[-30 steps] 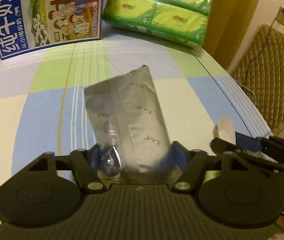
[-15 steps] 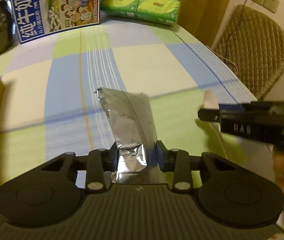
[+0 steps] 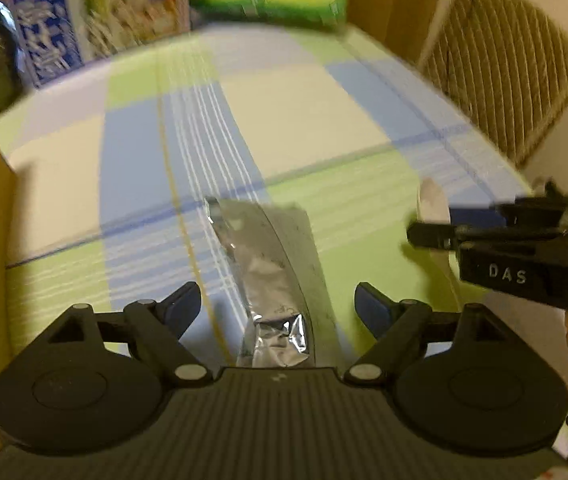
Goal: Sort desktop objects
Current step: 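Lift the foil bag and wooden spoon and carry them over the cardboard box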
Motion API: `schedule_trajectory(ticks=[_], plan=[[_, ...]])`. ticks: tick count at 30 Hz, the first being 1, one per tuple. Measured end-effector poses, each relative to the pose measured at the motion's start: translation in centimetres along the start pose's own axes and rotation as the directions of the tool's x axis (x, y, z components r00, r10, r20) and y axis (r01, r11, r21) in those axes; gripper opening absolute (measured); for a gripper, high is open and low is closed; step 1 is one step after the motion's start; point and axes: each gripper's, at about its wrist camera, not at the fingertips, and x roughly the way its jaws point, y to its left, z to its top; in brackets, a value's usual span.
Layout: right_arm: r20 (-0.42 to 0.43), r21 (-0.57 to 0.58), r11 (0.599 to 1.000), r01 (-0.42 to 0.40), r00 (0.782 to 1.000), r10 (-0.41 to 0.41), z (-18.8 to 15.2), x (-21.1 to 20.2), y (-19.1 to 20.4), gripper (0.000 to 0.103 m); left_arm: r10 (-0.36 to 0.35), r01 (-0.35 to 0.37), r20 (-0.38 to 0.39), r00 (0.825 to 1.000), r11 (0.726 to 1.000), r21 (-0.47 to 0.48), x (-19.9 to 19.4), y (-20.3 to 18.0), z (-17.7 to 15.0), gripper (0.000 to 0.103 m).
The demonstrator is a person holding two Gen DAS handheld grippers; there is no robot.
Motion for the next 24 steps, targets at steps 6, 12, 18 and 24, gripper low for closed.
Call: schedule_trajectory(ticks=[6,12,18,24], plan=[[-0.014,-0.025,1.0,0.007,1.0,-0.008,-0.5,0.4,0.0,0.03,0.001,0.003,-0.094,0.996,0.999,0.043,1.7,-0.1,0.7,0.073],[-0.02,-0.011,1.0,0.01,1.0,-0.01,-0.5,0.5,-0.3,0.03,-0.006,0.015,-0.151,0.989,0.998,0.063,2.8,-0.7,0.1,0.062],[-0.037,-0.022,1.0,0.01,0.999,-0.011,-0.6,0.7,-0.1,0.03,0.003,0.006,-0.127,0.992,0.998,0.069,2.5,-0.9,0.0,0.045],[-0.035,-0.006,1.0,0.001,0.999,-0.002,-0.6,0.4,-0.3,0.03,-0.015,0.023,-0.115,0.993,0.998,0.064,1.8,-0.5,0.1,0.033]])
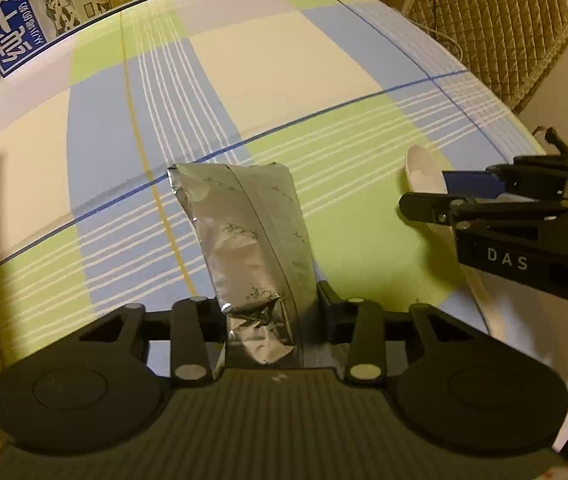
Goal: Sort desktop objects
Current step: 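Lift the foil bag and wooden spoon and carry them over the cardboard box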
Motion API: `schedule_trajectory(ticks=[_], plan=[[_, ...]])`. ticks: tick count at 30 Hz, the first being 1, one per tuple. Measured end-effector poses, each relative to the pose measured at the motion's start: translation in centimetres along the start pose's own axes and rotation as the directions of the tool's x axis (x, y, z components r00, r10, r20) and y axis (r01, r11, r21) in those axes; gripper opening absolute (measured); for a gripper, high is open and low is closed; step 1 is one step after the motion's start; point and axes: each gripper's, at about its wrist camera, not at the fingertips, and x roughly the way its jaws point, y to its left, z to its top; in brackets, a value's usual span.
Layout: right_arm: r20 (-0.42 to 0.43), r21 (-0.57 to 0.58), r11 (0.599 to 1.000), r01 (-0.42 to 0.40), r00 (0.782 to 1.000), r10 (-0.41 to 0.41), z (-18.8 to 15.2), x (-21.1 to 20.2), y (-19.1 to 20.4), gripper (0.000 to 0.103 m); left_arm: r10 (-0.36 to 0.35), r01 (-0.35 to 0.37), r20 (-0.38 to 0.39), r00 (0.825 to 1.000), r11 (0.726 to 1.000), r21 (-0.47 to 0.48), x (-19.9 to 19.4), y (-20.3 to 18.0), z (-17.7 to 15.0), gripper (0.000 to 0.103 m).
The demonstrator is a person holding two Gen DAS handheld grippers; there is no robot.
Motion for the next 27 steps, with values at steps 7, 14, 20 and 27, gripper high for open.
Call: schedule_trajectory(ticks=[7,14,20,27], plan=[[0.012,0.011,1.0,-0.01,1.0,0.01,-0.1,-1.3,0.7,0.03,0.004,-0.004,0.03,1.0,1.0,-0.007,-2.0,0.3,-0.5,0.032],[0.051,0.043,0.999,-0.031,0.998,0.029,-0.5,-4.0,1.8,0.03,0.009,-0.008,0.062,0.998,1.0,-0.009,-4.9,-0.2,-1.2,0.032],[0.078,0.013,0.999,-0.034,0.996,0.033,-2.4,-6.8,3.9,0.03,0.019,-0.018,0.073,0.997,1.0,-0.012,-7.4,-0.9,-2.6,0.032],[0.106,0.002,1.0,-0.027,0.994,0.027,-4.4,-9.8,4.8,0.03,0.021,-0.018,0.09,0.996,1.0,-0.026,-10.6,-1.7,-5.2,0.032]])
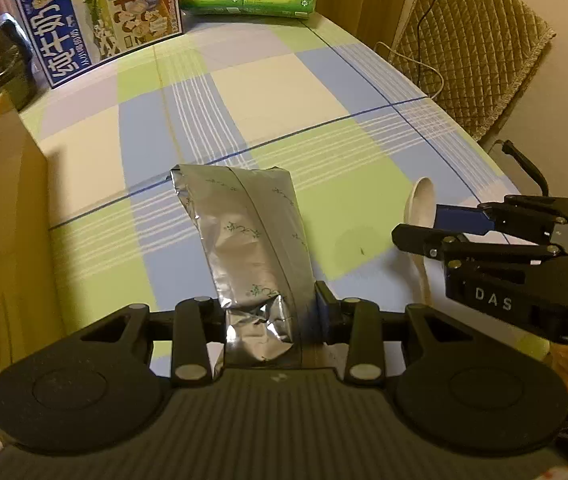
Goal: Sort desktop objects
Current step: 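Lift the foil bag and wooden spoon and carry them over the cardboard box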
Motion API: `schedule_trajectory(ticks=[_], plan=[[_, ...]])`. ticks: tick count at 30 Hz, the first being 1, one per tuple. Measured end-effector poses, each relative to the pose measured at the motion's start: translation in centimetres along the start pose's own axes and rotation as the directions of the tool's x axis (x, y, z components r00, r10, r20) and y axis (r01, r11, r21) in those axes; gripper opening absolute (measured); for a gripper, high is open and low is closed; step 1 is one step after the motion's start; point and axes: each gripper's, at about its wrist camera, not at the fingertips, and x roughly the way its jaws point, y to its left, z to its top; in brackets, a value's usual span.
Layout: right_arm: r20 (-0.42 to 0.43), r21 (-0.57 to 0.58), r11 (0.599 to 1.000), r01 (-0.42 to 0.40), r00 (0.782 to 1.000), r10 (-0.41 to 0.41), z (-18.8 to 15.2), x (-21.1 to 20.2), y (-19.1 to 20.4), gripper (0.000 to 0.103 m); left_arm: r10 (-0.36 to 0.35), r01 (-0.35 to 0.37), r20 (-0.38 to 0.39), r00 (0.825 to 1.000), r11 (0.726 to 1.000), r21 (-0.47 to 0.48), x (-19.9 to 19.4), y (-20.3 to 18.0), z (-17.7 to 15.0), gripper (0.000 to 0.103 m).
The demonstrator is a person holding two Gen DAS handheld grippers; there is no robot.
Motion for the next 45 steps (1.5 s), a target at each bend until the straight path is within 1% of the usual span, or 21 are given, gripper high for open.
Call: schedule_trajectory(ticks=[6,15,23,28,37,40,45], plan=[[0.018,0.012,1.0,-0.004,1.0,0.004,-0.7,-1.9,0.5,0.03,0.008,-0.008,0.019,1.0,1.0,-0.013,-2.6,-0.3,-1.6,0.032],[0.034,0.0,1.0,-0.026,0.999,0.026,-1.2,-4.5,2.9,0.03,0.007,-0.006,0.051,0.999,1.0,-0.021,-5.9,-0.8,-3.1,0.032],[0.072,-0.015,0.999,-0.047,0.996,0.048,-0.2,-7.2,5.1,0.03,0.008,-0.006,0.08,0.997,1.0,-0.03,-8.8,-0.4,-3.8,0.032],[0.095,-0.031,0.997,-0.074,0.993,0.077,0.9,-8.7,7.1,0.03,0.013,-0.009,0.108,0.994,0.999,-0.04,-11.2,0.1,-4.1,0.032],[0.118,-0.088,0.982,-0.164,0.978,0.174,2.2,-10.8,12.8,0.03,0.049,-0.038,0.157,0.986,0.997,-0.073,-16.6,2.6,-5.6,0.032],[0.111,-0.103,0.974,-0.201,0.971,0.212,2.4,-10.9,15.0,0.03,0.063,-0.047,0.167,0.984,0.994,-0.096,-18.5,4.2,-6.6,0.032],[0.088,-0.126,0.956,-0.266,0.957,0.278,2.9,-10.4,18.8,0.03,0.113,-0.092,0.171,0.979,0.988,-0.126,-21.2,7.5,-8.7,0.032]])
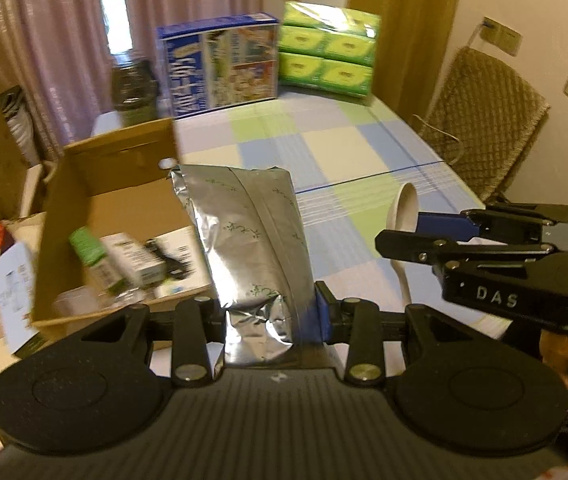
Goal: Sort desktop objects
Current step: 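Lift the foil bag and wooden spoon and carry them over the cardboard box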
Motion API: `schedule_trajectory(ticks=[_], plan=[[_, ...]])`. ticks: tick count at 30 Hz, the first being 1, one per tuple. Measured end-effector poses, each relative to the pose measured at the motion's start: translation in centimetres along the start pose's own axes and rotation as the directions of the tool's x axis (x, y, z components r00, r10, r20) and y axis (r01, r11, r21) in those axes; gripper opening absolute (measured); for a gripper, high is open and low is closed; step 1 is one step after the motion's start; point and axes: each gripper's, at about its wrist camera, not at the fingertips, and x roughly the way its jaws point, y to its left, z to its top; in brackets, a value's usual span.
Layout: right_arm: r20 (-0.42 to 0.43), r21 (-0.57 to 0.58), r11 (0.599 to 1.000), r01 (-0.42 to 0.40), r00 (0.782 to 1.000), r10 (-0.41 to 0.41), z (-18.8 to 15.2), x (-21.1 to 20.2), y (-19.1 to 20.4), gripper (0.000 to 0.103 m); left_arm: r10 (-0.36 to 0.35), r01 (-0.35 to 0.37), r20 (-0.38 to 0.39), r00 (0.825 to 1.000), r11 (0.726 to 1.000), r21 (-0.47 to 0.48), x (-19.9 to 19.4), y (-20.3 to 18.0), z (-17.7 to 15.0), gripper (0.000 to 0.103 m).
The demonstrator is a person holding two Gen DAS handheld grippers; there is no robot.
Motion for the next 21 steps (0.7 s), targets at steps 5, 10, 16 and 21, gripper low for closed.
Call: schedule_trajectory(ticks=[5,10,16,21], plan=[[-0.024,0.001,0.998,-0.064,0.998,0.064,0.9,2.6,3.3,0.03,0.057,-0.058,-0.009,0.998,0.998,-0.033,-1.6,4.3,-1.5,0.032],[-0.04,-0.013,0.995,-0.099,0.994,0.099,1.8,5.0,6.3,0.03,0.107,-0.107,-0.018,0.994,0.992,-0.062,-2.2,8.0,-2.4,0.032],[-0.058,-0.042,0.994,-0.097,0.994,0.095,2.9,7.9,8.8,0.03,0.12,-0.121,-0.013,0.993,0.988,-0.097,-2.1,11.0,-2.5,0.032],[-0.073,-0.048,0.995,-0.082,0.994,0.078,3.4,10.1,9.6,0.03,0.12,-0.122,-0.016,0.993,0.987,-0.105,-1.2,12.7,-1.9,0.032]])
